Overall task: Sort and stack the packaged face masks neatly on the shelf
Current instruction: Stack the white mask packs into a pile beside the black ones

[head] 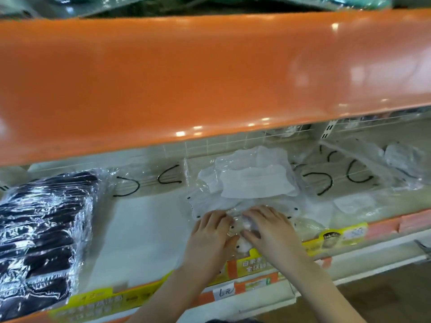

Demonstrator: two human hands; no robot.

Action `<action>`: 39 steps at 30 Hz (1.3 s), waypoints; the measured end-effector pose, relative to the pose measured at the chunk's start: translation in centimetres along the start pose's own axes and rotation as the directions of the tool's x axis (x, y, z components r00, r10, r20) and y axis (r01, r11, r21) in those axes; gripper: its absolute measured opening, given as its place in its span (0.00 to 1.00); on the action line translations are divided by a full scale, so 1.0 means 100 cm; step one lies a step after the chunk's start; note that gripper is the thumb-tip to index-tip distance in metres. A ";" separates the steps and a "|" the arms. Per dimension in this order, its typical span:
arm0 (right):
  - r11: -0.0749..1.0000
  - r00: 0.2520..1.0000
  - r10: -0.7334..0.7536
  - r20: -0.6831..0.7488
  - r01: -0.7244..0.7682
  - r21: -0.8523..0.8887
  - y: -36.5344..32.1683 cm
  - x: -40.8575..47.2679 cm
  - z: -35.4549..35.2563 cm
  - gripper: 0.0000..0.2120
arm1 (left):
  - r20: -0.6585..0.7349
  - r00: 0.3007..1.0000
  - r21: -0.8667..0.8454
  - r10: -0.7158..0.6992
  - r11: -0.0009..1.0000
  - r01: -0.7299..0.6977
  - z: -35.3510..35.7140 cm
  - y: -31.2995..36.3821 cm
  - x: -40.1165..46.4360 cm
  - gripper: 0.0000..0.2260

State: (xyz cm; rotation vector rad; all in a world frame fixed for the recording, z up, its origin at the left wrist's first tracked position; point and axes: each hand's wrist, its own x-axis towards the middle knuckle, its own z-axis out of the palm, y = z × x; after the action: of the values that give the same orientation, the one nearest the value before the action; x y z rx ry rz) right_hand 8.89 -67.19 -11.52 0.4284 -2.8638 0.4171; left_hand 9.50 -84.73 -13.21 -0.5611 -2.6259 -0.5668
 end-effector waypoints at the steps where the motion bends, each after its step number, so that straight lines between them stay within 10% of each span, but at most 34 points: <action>1: 1.000 1.000 -0.005 -0.029 0.004 -0.013 0.000 0.001 0.000 0.15 | -0.003 1.000 -0.006 0.010 1.000 -0.010 0.001 -0.001 -0.001 0.16; 15: 0.987 0.977 -0.032 -0.210 0.064 0.151 0.018 0.019 -0.022 0.05 | 0.002 0.976 -0.128 -0.217 0.968 0.216 -0.012 0.003 0.010 0.10; 21: 0.987 0.928 -0.017 -0.373 0.075 0.141 0.036 0.030 -0.058 0.10 | -0.081 0.905 -0.497 -0.418 0.804 0.327 -0.038 0.019 0.020 0.06; 30: 0.913 0.950 0.188 -0.249 -0.075 0.401 0.051 0.032 -0.070 0.06 | -0.022 0.741 -0.710 -0.672 0.532 0.461 -0.051 0.006 0.016 0.13; 39: 0.983 0.872 -0.147 -0.467 0.183 0.031 0.009 0.029 -0.040 0.08 | 0.042 0.532 -0.842 -0.846 0.257 0.474 -0.068 -0.017 0.001 0.13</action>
State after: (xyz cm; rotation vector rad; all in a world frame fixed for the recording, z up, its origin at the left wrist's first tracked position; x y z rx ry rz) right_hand 6.61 -65.80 -7.26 0.5042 -2.3328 0.5160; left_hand 10.60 -89.22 -7.98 0.5990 -1.9001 -1.9393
